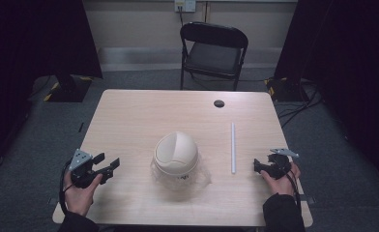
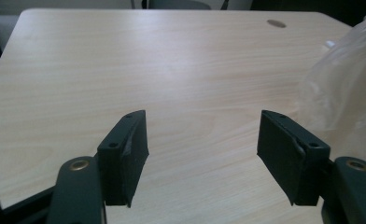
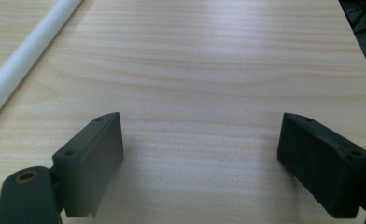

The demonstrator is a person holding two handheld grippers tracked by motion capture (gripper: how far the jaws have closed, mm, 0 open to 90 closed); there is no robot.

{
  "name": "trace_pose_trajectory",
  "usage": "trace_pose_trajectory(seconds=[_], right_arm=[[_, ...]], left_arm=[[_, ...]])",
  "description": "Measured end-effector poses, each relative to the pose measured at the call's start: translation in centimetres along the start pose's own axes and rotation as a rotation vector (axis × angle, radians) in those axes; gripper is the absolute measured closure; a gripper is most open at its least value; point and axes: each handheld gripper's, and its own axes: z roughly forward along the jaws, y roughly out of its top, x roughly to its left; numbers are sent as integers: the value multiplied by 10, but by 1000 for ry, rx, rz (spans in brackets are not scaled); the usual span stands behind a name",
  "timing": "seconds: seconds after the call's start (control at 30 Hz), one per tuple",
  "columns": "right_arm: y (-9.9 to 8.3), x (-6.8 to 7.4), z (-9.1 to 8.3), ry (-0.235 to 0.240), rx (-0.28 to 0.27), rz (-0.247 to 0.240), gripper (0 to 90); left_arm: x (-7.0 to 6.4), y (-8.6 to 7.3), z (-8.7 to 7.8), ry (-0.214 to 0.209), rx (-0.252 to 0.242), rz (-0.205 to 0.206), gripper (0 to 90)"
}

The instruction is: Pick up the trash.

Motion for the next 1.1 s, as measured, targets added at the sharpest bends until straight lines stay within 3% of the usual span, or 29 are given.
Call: trace_pose_trajectory(seconds=[0.07, 0.13, 0.2, 0.3, 0.33, 0.43, 0.47, 0.5, 0.53, 0.57, 0.73, 0.9, 1.1], right_arm=[[0, 0, 0, 0, 0, 0, 136], [0, 0, 0, 0, 0, 0, 136], [0, 0, 0, 0, 0, 0, 136], [0, 0, 0, 0, 0, 0, 136], [0, 0, 0, 0, 0, 0, 136], [0, 0, 0, 0, 0, 0, 136], [0, 0, 0, 0, 0, 0, 136], [0, 0, 0, 0, 0, 0, 136], [0, 0, 0, 0, 0, 0, 136], [0, 0, 0, 0, 0, 0, 136], [0, 0, 0, 0, 0, 0, 136], [0, 0, 0, 0, 0, 0, 136], [0, 0, 0, 0, 0, 0, 136]], left_arm=[[-3, 3, -3, -22, -13, 1, 348], [-12, 14, -11, -72, -56, 44, 348], [-13, 17, -13, -85, -61, 58, 350], [-25, 29, -17, -206, -102, 89, 361], [-25, 29, -17, -206, -102, 89, 361], [-46, 38, -16, -293, -104, 163, 360], [-46, 38, -16, -293, -104, 163, 360], [-59, 42, -14, -338, -109, 187, 360], [-59, 42, -14, -338, -109, 187, 359], [-71, 48, -12, -380, -110, 218, 356], [-90, 54, -5, -429, -102, 258, 351], [-110, 54, 9, -484, -62, 286, 345], [-123, 53, 22, -502, -21, 309, 339]])
